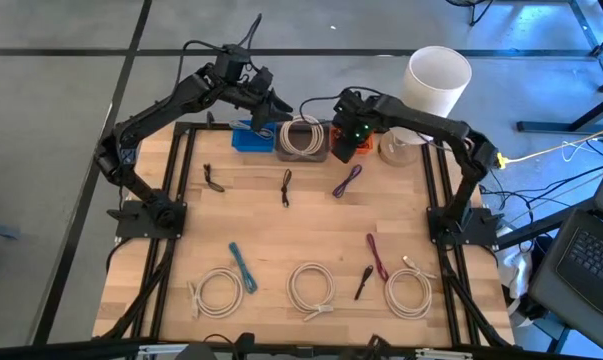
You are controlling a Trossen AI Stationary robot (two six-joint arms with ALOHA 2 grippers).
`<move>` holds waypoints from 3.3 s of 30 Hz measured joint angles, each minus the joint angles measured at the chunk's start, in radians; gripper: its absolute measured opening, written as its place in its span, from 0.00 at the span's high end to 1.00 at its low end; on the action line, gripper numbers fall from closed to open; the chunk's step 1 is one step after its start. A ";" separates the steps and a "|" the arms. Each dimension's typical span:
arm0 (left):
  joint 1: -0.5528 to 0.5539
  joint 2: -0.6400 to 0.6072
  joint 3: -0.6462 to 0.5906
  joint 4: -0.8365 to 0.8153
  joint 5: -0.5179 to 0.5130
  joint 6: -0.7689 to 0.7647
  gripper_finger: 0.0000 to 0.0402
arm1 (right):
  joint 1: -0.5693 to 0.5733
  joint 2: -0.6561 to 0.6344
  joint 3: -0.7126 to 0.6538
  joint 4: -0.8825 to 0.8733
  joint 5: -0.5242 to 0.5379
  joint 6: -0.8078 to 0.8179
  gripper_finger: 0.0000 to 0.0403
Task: Pick & Place USB Port
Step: Put the purple charger cable into the blue bin
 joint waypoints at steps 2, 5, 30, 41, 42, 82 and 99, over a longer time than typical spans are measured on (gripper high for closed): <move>-0.001 0.000 0.000 -0.012 0.001 0.001 0.55 | 0.029 -0.025 -0.005 -0.063 0.000 -0.015 0.45; 0.000 0.000 0.000 -0.025 0.001 0.001 0.55 | 0.086 -0.070 -0.049 -0.152 0.000 -0.094 0.45; 0.000 0.000 0.000 -0.024 0.000 0.028 0.55 | 0.296 -0.112 -0.391 0.259 0.180 -0.881 0.45; 0.000 0.000 0.000 -0.024 -0.002 0.028 0.55 | 0.297 0.053 -0.392 0.266 0.178 -0.859 0.46; 0.000 0.000 0.000 -0.024 -0.002 0.028 0.55 | 0.297 0.064 -0.392 0.274 0.177 -0.852 0.48; -0.202 0.012 -0.001 0.292 -0.013 0.012 0.55 | 0.530 -0.445 0.034 0.474 0.326 -0.004 1.00; -0.308 0.012 -0.001 0.435 -0.059 0.001 0.55 | 0.530 -0.434 0.034 0.637 0.325 -0.079 1.00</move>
